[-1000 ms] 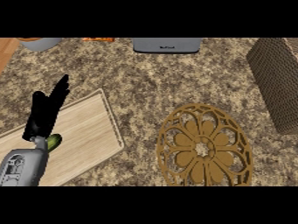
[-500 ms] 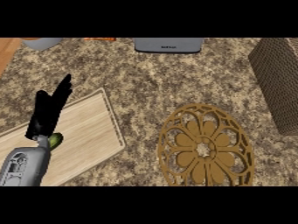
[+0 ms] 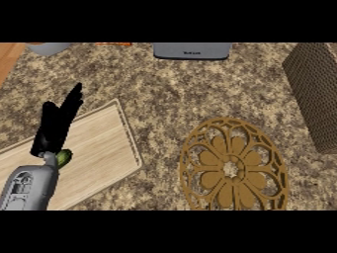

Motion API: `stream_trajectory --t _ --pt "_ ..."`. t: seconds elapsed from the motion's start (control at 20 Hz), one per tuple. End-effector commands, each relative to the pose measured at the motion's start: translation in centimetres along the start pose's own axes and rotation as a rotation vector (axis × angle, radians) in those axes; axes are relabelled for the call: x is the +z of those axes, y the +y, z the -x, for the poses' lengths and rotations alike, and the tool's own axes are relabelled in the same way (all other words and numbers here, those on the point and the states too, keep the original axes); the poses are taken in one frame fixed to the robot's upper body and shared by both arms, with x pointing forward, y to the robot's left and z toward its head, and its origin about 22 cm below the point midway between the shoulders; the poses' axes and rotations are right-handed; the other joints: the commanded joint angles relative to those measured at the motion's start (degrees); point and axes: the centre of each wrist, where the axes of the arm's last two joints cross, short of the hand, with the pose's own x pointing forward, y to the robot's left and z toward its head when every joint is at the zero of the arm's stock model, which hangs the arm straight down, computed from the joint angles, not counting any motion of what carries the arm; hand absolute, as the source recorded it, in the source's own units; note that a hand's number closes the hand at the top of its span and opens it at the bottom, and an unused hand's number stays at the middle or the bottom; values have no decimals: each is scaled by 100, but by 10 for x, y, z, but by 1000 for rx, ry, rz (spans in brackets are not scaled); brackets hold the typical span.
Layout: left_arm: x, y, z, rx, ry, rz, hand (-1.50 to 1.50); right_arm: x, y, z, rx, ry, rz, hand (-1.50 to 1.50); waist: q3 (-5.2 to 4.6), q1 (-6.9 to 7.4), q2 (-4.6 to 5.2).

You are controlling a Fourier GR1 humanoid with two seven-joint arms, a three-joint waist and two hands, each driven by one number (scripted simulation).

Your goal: Pick the sweet potato from the placemat and place it in the basket

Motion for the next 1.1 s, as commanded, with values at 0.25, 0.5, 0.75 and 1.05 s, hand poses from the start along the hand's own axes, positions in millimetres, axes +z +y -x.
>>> stream_trajectory --t 0.25,0.5,0.75,1.05 --pt "-7 2 5 6 6 -14 0 5 0 22 -242 -29 274 -150 -2 -100 -12" --pt "-3 4 14 8 11 -18 0 13 -37 53 -302 68 374 -150 -4 -109 -19" --pt "3 12 -1 -3 6 -17 0 31 -92 91 -372 157 438 -150 -2 -96 -40" --pt "-5 15 2 0 8 -27 0 75 -130 160 -423 171 415 -150 8 -195 -21"
